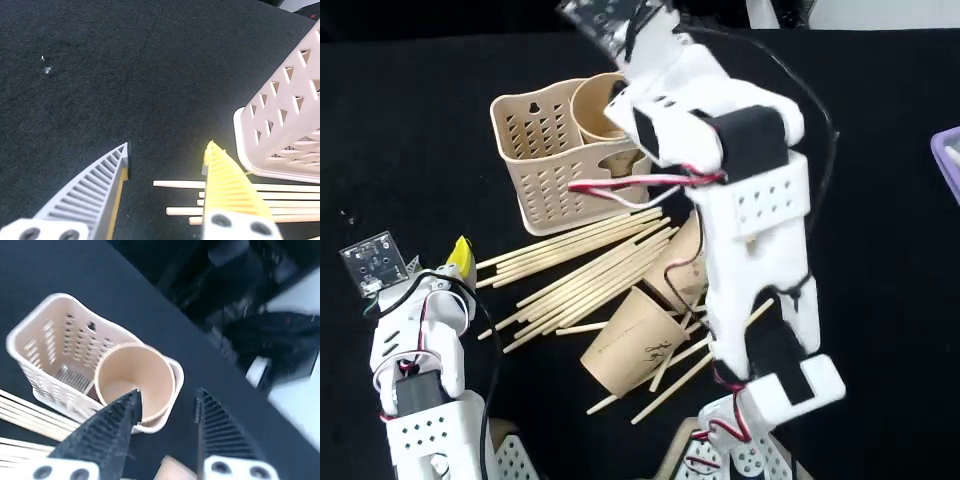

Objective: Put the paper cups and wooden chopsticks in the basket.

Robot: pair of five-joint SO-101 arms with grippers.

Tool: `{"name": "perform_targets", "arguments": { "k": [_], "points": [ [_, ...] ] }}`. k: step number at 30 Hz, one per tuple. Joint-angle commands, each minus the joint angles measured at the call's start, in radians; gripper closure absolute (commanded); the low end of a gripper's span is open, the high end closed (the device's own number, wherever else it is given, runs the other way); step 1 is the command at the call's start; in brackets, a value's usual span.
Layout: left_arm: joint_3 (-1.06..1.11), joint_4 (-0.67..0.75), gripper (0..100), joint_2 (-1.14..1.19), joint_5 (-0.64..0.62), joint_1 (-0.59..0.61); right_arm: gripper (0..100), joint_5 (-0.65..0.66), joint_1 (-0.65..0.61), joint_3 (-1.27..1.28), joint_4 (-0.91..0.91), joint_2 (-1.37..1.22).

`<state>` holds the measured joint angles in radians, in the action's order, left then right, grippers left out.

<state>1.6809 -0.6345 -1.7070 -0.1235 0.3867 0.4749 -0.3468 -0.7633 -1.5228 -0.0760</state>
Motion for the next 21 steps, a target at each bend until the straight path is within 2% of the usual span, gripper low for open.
{"name": "perform_targets", "arguments": {
  "k": [1,4,15,17,21],
  "points": [
    [0.024,-0.003,76,-0.008,0.011,0.001,82.8,-0.175,0.069,0.039,0.028,-0.038],
    [0.024,-0.003,76,-0.008,0.011,0.001,82.8,-0.295,0.086,0.079,0.052,-0.101],
    [0.024,-0.003,76,-0.011,0.011,0.001,83.4,-0.301,0.069,0.03,0.044,-0.231],
    [0.024,-0.003,76,-0.011,0.011,0.001,86.4,-0.301,0.071,0.028,0.037,-0.24],
    [0.024,-0.003,76,-0.011,0.011,0.001,99.3,-0.301,0.071,0.028,0.032,-0.239]
  ]
}}
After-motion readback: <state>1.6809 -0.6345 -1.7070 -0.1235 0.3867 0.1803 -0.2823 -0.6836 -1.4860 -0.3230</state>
